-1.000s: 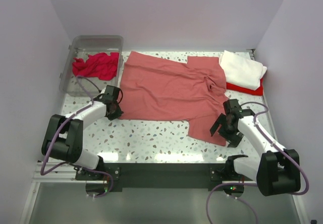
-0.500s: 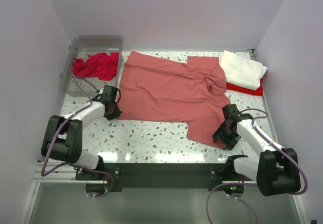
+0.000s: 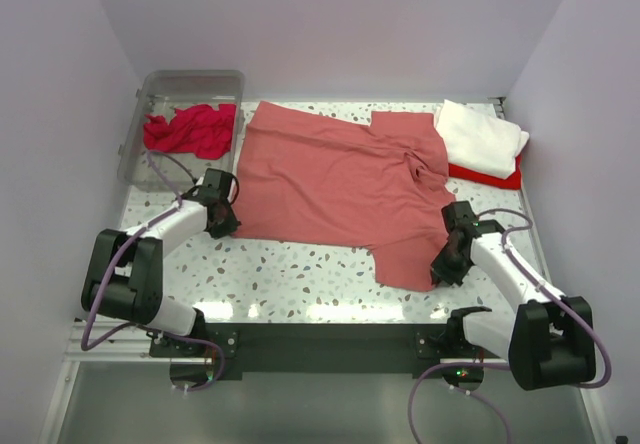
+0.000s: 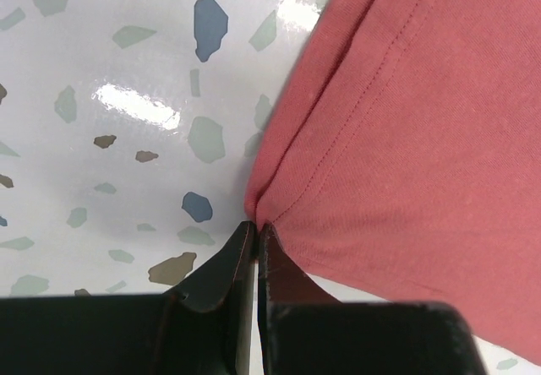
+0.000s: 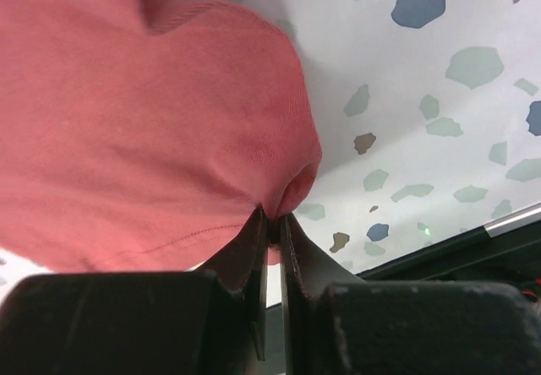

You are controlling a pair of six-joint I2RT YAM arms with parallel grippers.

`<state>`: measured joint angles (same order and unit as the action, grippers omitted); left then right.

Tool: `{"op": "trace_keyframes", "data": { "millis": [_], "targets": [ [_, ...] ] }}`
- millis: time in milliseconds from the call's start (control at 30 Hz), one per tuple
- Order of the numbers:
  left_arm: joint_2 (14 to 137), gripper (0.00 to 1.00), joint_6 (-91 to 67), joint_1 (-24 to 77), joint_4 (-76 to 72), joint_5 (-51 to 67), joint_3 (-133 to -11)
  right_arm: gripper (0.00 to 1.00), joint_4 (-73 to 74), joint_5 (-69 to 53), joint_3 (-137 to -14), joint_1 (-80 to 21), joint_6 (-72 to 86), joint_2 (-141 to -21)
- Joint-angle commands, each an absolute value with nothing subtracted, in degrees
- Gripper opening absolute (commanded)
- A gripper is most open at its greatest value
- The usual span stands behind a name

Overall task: Fold and stack the t-shirts
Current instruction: Fold the tshirt

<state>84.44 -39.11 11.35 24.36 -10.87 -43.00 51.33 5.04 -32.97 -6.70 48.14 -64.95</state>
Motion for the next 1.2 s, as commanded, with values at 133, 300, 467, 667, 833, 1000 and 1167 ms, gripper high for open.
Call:
{"op": "trace_keyframes", "data": {
  "millis": [133, 300, 467, 667, 833, 1000, 1167],
  "targets": [
    [78.7, 0.0, -36.1, 10.8, 29.6, -11.8, -46.6, 0.0, 63.9, 2.6, -42.8, -6.5, 40.9, -62.3],
    [74.9, 0.0, -36.5, 10.8, 33.2, -11.1, -46.7, 0.0, 71.5, 0.2, -45.2, -6.5, 39.4, -59.2],
    [71.0, 0.0, -37.4, 10.8, 36.4, -10.5, -46.1, 0.0, 77.2, -1.5, -47.3, -6.6, 38.5, -56.5],
    [67.1, 0.0, -38.5, 10.8, 41.4, -10.9, -46.4, 0.0, 82.2, -4.3, -47.5, -6.7, 38.1, -54.3],
    [63.8, 0.0, -40.0, 10.8, 46.1, -10.2, -47.5, 0.0, 85.7, -5.2, -47.6, -6.8, 38.2, -51.7],
    [62.2, 0.0, -40.3, 10.8, 47.6, -8.2, -48.7, 0.0, 85.6, -5.0, -49.4, -6.8, 38.1, -51.4],
    [68.2, 0.0, -39.2, 10.8, 44.0, -4.8, -52.4, 0.0, 78.2, -4.0, -52.9, -6.8, 35.9, -58.9]
  ]
}}
